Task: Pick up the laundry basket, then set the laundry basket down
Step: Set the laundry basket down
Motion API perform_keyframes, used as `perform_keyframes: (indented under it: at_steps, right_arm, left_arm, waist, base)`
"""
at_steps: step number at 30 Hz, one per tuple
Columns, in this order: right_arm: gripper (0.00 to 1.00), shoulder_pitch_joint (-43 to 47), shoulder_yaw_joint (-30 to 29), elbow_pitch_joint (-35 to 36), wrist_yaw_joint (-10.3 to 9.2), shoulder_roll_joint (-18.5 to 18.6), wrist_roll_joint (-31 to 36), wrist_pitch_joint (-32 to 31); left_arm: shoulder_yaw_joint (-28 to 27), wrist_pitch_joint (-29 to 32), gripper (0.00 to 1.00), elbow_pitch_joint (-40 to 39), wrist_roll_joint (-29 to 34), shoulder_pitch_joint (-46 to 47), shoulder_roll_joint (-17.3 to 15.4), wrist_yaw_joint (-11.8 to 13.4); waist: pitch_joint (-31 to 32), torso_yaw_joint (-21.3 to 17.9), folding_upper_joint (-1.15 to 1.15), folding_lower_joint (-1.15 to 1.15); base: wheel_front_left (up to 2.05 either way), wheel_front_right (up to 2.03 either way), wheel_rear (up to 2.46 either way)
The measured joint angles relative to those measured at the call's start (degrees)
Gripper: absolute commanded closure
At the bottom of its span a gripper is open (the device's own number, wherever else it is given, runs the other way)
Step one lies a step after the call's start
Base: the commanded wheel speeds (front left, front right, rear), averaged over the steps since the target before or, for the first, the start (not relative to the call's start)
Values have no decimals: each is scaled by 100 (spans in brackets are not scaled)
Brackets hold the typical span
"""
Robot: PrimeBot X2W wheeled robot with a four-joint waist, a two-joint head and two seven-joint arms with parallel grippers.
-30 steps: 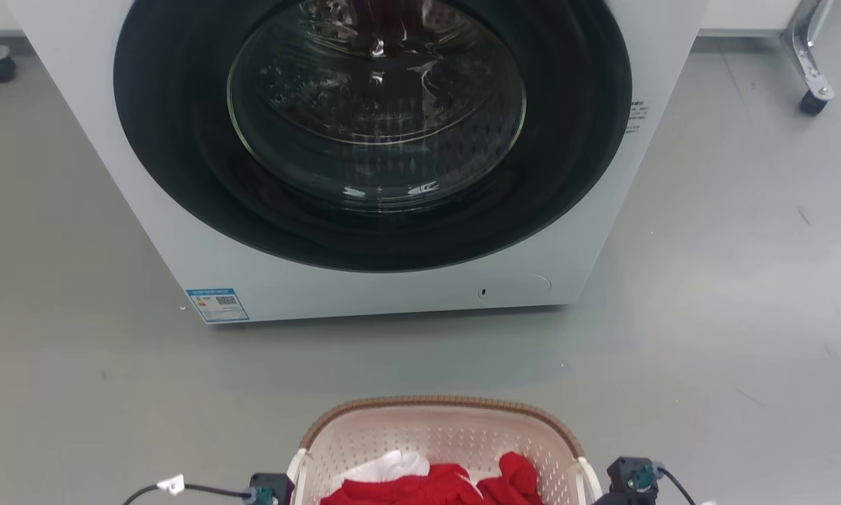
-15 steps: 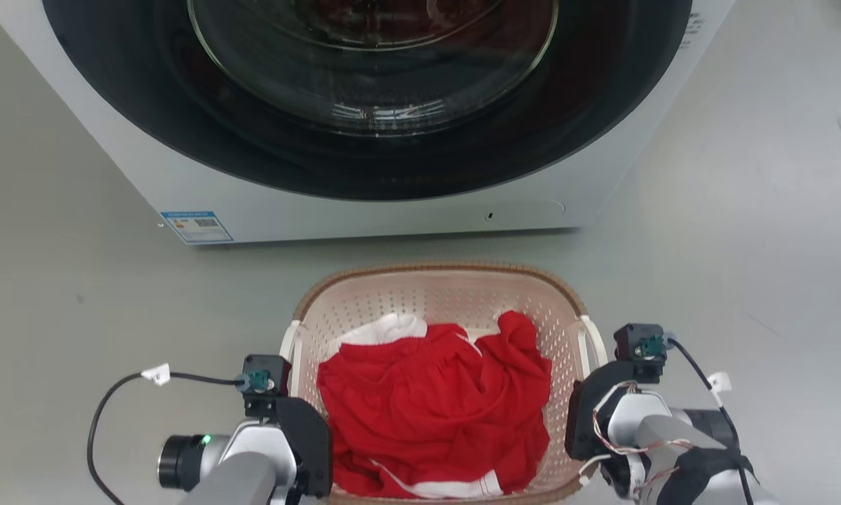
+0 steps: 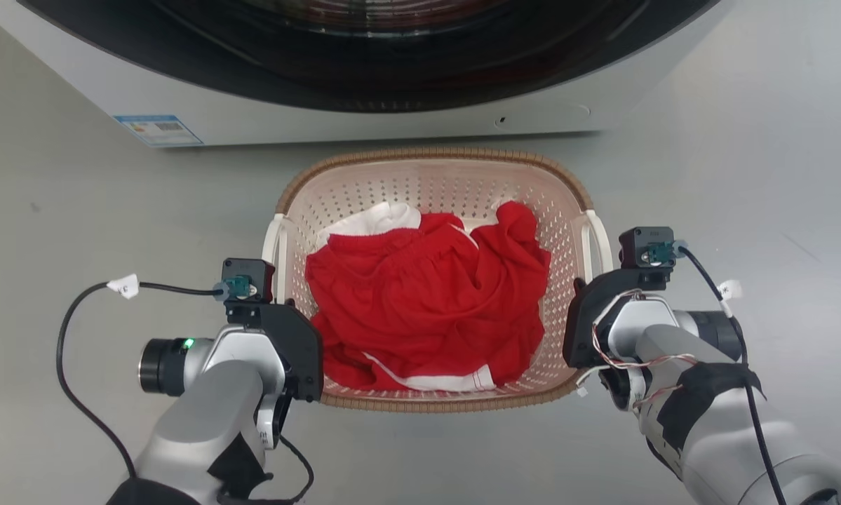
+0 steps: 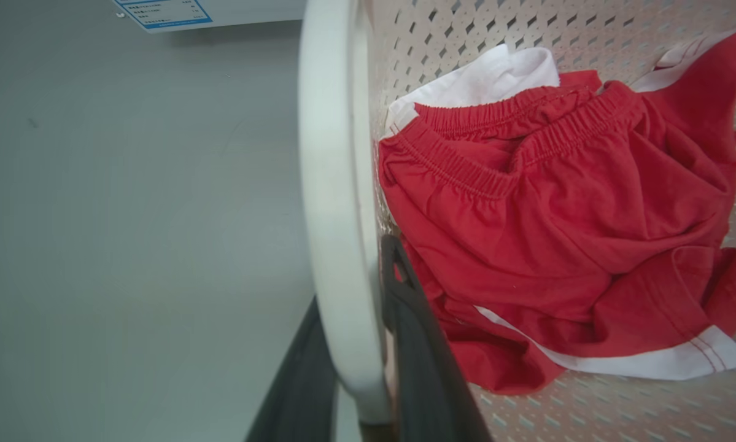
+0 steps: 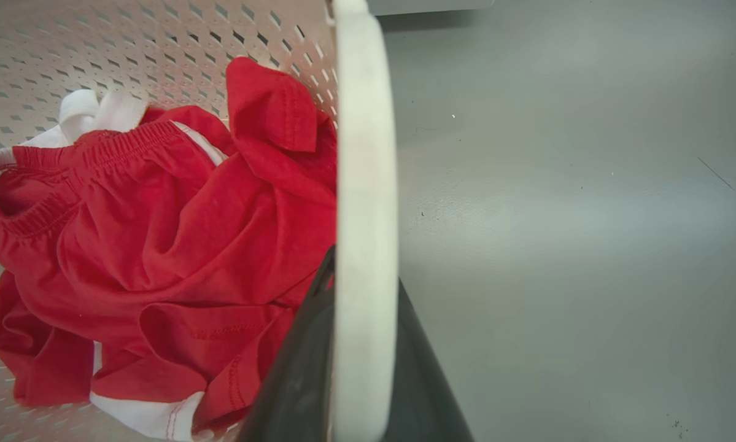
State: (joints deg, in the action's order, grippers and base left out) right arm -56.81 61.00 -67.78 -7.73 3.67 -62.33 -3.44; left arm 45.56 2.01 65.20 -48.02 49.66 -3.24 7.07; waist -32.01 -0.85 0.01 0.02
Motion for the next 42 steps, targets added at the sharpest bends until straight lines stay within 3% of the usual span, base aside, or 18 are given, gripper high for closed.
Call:
perform_keyframes:
  at_steps: [17, 28, 30, 31, 32, 33, 34, 36, 42]
  right_arm:
    - [100, -870, 25, -62, 16, 12, 153, 280]
    - [100, -942, 92, -93, 51, 9, 189, 490]
    - [91, -971, 101, -91, 51, 9, 196, 552]
    - [76, -976, 108, -91, 51, 9, 196, 559]
    - [60, -977, 118, -92, 51, 9, 198, 564]
    - [22, -977, 131, -96, 51, 11, 211, 593]
    - [0, -980, 136, -96, 51, 15, 224, 622]
    - [0, -999, 148, -89, 59, 2, 236, 664]
    - [0, -1071, 168, -134, 66, -26, 237, 765]
  left_arm:
    - [-110, -265, 100, 126, 132, 886, -35, 3]
    - [-110, -468, 100, 297, 180, 1011, 8, 3]
    - [-111, -494, 100, 315, 180, 1048, 8, 3]
    - [-111, -523, 100, 328, 180, 1066, 9, 3]
    - [-111, -535, 88, 339, 181, 1091, 9, 3]
    - [-111, -550, 62, 348, 189, 1118, 10, 3]
    - [-111, -565, 5, 367, 208, 1140, 11, 5]
    - [-111, -571, 0, 413, 234, 1149, 11, 7]
    - [-110, -650, 0, 477, 240, 1151, 54, 7]
  waist:
    - [-1340, -44, 0, -1]
    - [-1648, -54, 0, -1]
    - [-1662, -54, 0, -1]
    - [-1668, -55, 0, -1]
    - [-1673, -56, 0, -1]
    - [-1677, -57, -1, -2]
    - [-1682, -58, -1, -2]
    - [-1687, -59, -1, -1]
    - [-1681, -63, -1, -2]
  base:
    - [0, 0, 0]
    - [0, 0, 0]
    - [0, 0, 0]
    - [0, 0, 0]
    - [0, 0, 0]
    - [0, 0, 0]
    - [0, 0, 0]
    - [0, 0, 0]
    - [0, 0, 0]
